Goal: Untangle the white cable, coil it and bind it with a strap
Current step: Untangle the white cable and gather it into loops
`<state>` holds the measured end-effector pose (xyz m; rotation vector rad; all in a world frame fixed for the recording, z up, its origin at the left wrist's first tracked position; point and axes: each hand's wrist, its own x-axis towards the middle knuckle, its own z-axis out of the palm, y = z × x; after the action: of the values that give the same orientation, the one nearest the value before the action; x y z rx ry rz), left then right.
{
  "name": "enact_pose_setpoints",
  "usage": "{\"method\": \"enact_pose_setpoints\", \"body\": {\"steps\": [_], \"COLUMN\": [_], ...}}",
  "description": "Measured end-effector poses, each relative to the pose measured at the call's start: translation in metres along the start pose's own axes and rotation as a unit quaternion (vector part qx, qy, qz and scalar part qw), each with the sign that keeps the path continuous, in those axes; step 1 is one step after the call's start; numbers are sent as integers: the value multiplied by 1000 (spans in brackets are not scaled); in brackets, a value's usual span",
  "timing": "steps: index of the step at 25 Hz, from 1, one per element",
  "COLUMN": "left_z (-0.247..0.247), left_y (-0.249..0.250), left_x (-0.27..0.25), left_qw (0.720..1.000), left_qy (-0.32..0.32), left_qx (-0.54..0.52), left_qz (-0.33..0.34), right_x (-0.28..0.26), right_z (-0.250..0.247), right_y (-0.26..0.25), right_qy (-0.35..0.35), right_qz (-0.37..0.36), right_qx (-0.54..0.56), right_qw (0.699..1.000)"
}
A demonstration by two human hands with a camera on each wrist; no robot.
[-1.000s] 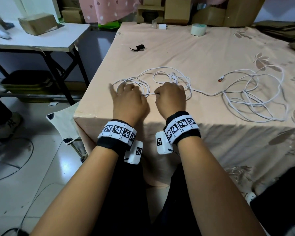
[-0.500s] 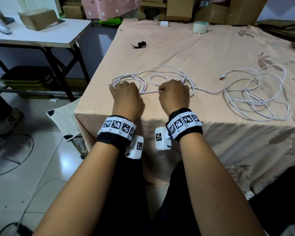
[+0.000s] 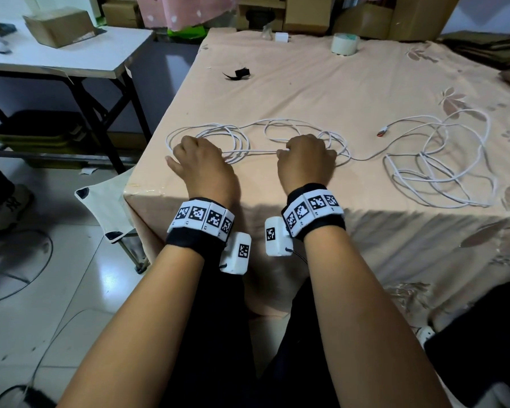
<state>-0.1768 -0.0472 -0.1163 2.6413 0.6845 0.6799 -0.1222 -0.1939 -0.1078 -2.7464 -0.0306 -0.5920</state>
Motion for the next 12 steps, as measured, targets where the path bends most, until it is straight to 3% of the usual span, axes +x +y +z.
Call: {"method": "enact_pose_setpoints", "body": {"steps": [5,6,9,10,12], "left_z": [-3,-3,5,7,7], "left_y": [2,2,2,2,2], "left_x": [0,-2,-3,-2,4], "left_qw": [1000,999,970,960,961], "left_qy": [4,14,38,15,-44], "left_qx": [10,11,-40,-57,-74], "left_qz": [0,35,238,273,263], "right_x": [2,1,-1,-3,-3], "right_z": [3,4,6,5,7], "right_y": [6,6,1,-1,-4], "right_qy": [-17,-23,-59,-70,-78], "right_qz": [0,-14,-94,-113,-115], "right_qx": [57,83,154,172,203], "right_qw": [998,996,982,976,969]}}
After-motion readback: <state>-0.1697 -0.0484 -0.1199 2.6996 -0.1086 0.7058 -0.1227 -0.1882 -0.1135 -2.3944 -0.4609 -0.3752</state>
